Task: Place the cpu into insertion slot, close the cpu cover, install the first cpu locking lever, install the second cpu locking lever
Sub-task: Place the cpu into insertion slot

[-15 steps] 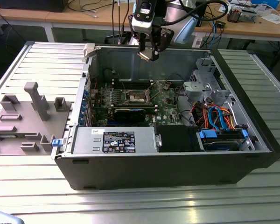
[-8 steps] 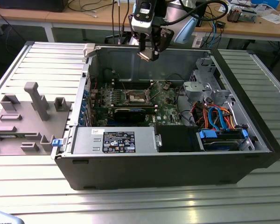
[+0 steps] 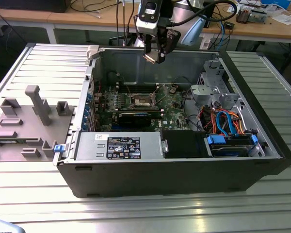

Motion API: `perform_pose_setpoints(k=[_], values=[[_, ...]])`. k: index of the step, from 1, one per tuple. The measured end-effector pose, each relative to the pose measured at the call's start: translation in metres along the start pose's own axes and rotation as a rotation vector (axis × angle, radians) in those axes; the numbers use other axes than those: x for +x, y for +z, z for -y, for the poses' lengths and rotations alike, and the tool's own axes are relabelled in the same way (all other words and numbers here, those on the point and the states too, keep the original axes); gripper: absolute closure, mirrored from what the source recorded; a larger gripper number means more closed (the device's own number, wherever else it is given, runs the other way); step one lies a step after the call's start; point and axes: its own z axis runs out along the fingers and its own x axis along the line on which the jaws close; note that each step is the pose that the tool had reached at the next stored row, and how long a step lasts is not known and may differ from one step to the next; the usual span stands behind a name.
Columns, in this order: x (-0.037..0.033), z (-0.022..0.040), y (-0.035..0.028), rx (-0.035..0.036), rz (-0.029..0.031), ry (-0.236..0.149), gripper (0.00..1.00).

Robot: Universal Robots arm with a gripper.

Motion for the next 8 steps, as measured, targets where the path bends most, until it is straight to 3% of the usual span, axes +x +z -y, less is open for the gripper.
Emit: perform_pose_setpoints(k=[8], values=[[0.0000,0.0000,0.0000,-0.0002,0.0005,0.006,0.45]])
